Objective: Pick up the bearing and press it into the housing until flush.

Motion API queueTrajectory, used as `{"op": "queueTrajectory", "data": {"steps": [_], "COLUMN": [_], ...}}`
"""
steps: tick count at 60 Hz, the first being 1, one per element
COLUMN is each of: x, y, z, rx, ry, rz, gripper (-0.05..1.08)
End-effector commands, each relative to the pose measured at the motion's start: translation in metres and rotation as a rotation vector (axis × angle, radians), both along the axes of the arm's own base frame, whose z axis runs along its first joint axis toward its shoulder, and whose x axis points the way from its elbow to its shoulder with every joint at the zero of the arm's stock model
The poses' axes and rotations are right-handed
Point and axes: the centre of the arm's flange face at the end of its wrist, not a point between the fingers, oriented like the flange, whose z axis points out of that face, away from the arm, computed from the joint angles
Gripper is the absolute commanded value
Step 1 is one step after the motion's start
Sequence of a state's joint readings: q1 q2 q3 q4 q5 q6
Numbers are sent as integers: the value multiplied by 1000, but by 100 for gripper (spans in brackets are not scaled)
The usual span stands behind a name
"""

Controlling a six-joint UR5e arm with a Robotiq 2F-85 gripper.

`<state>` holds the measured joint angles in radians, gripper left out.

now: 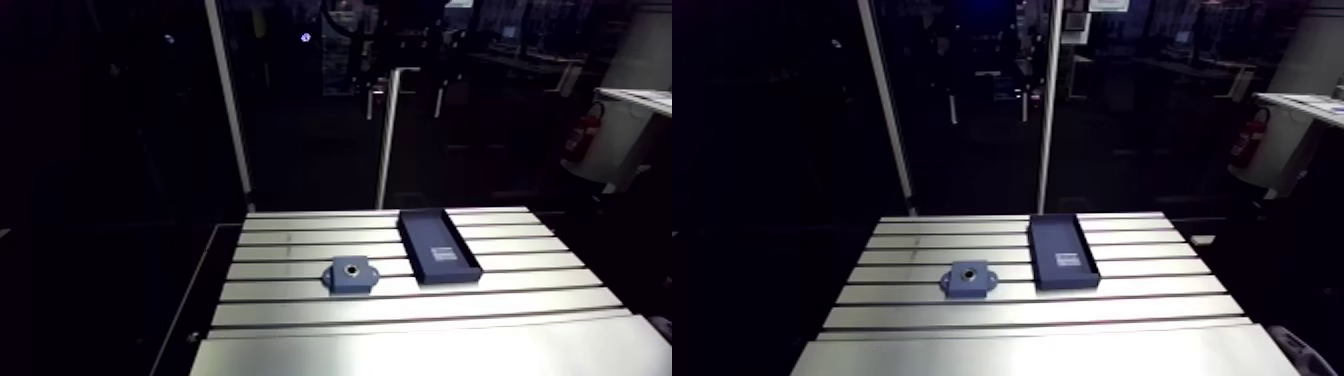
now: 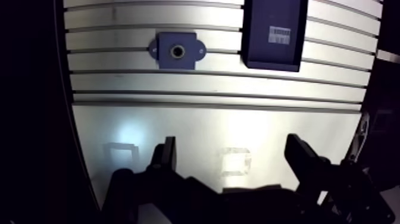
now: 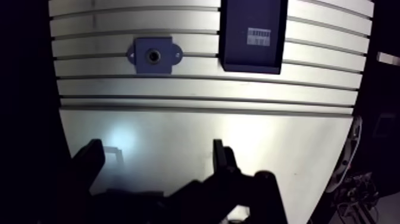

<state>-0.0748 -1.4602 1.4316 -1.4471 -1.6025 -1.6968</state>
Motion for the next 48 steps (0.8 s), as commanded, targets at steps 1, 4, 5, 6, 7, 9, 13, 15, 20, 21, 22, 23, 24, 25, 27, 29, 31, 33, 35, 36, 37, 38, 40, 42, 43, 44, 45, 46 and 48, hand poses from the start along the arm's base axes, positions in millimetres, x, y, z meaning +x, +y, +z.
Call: {"op": "queueTrajectory", "data": {"steps": [1, 4, 5, 6, 7, 9, 13, 15, 20, 21, 22, 23, 24, 25, 27, 29, 31, 33, 35, 36, 37, 38, 40, 42, 43, 44, 45, 46, 48], "x": [2, 2, 2, 2, 2, 2, 2, 2, 2, 2, 2, 2, 2, 2, 2, 2, 2, 2, 1, 1, 1, 1, 0, 0, 0, 0, 0, 0, 0], "y": [3, 3, 3, 3, 3, 4, 4, 4, 4, 4, 4, 4, 4, 4, 4, 4, 3, 2, 2, 2, 2, 2, 2, 2, 2, 2, 2, 2, 1], "z": [6, 5, 5, 5, 5, 5, 5, 3, 2, 2, 3, 3, 2, 1, 0, -1, -1, -1, -2, -2, -1, -1, 0, 1, 1, 1, 1, 1, 1], "rx": [2, -1, -1, -1, -1, -1, -3, -3, -3, -3, -4, -4, -4, -4, -4, -3, -3, -3, -3, -3, -3, -3, -3, -3, -3, -3, -3, -3, -3], "ry": [13, 12, 12, 12, 12, 10, 10, 8, 8, 8, 10, 10, 9, 7, 6, 6, 7, 4, 4, 4, 7, 7, 8, 10, 10, 10, 10, 10, 10], "rz": [-4, -5, -5, -5, -5, -6, -6, -6, -6, -6, -9, -9, -9, -8, -9, -9, -7, -5, -5, -5, -5, -5, -5, -5, -5, -5, -3, -3, -3], "gripper": [2, 2, 2, 2, 2, 2, 2, 2, 2, 2, 2, 2, 2, 2, 2, 2, 2, 2, 2, 2, 2, 2, 2, 2, 2, 2, 2, 2, 2]}}
